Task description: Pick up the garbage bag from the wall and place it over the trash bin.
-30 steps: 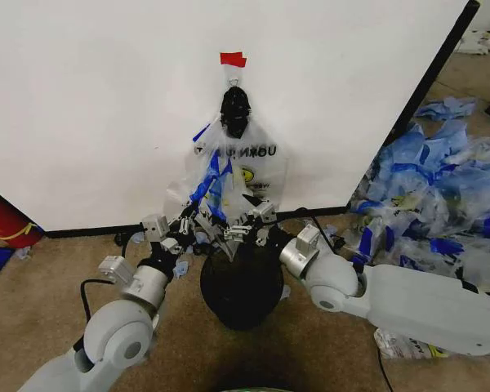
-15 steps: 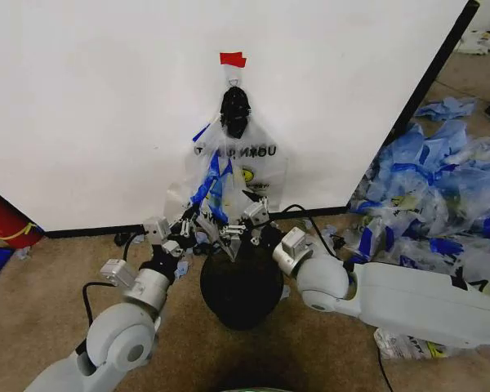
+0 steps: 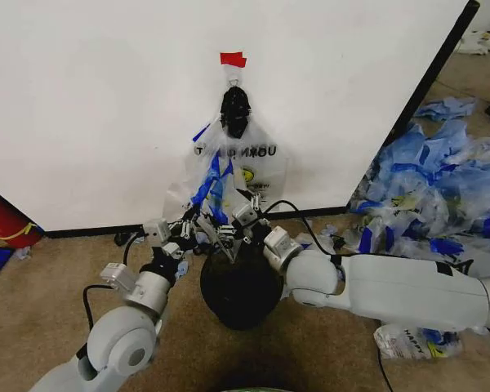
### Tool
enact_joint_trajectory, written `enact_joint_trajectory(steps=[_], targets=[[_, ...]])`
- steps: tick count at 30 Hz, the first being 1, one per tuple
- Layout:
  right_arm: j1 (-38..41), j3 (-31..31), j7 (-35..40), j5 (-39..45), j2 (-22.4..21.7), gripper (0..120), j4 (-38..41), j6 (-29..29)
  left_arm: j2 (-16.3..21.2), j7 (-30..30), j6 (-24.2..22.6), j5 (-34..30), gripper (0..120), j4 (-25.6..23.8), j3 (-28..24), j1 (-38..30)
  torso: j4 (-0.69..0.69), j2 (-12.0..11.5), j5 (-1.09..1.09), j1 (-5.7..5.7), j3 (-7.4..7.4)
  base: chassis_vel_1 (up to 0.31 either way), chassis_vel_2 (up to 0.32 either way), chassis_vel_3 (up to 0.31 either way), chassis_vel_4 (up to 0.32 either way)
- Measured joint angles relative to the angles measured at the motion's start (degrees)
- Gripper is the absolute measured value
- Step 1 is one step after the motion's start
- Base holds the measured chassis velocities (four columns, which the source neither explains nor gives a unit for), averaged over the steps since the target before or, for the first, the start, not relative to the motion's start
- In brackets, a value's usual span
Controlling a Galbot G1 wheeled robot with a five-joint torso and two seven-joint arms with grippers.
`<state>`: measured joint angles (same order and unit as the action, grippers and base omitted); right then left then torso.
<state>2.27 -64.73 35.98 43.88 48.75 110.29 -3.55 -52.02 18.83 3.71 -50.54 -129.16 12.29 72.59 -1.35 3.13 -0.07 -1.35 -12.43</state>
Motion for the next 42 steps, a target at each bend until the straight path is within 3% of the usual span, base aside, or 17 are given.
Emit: enact_joint_trajectory(steps=[9, 13, 22, 27, 32, 40, 42], targets=[[1.7, -2.9, 2.3, -0.4, 0.8, 96, -0.1, -2.4, -1.0, -0.4, 0.1, 0.8, 0, 0.3, -0.4, 0.4, 0.0, 0.0, 0.0, 0.0, 0.0, 0.0, 0.0, 0.0, 0.0], [2.0, -3.1, 2.6, -1.0, 0.8, 90, -0.2, -2.8, -1.0, -0.5, 0.3, 1.0, 0, 0.6, -0.4, 0.6, 0.0, 0.0, 0.0, 0.0, 0.0, 0.0, 0.0, 0.0, 0.0], [2.5, -4.0, 3.7, -1.6, 0.0, 61, 0.1, -4.6, -1.1, -0.5, 0.3, 1.1, 0, 0.8, -0.6, 0.5, 0.0, 0.0, 0.0, 0.0, 0.0, 0.0, 0.0, 0.0, 0.0], [2.2, -4.4, 3.9, -1.6, -0.7, 39, 0.5, -4.6, -1.2, -0.6, 0.4, 1.3, 0, 0.6, -0.6, 0.9, 0.0, 0.0, 0.0, 0.0, 0.0, 0.0, 0.0, 0.0, 0.0], [1.9, -4.4, 4.0, -1.7, -0.9, 28, 0.7, -4.6, -1.3, -0.7, 0.5, 1.6, 0, 0.6, -0.5, 1.1, 0.0, 0.0, 0.0, 0.0, 0.0, 0.0, 0.0, 0.0, 0.0], [1.0, -3.8, 4.1, -1.8, -2.2, 0, 1.5, -4.5, -1.3, -0.7, 0.6, 1.7, 0, 0.6, -0.4, 1.3, 0.0, 0.0, 0.0, 0.0, 0.0, 0.0, 0.0, 0.0, 0.0], [0.4, -3.3, 4.1, -1.8, -2.8, 0, 1.7, -4.3, -1.3, -0.7, 0.6, 1.7, 0, 0.7, -0.5, 1.2, 0.0, 0.0, 0.0, 0.0, 0.0, 0.0, 0.0, 0.0, 0.0]])
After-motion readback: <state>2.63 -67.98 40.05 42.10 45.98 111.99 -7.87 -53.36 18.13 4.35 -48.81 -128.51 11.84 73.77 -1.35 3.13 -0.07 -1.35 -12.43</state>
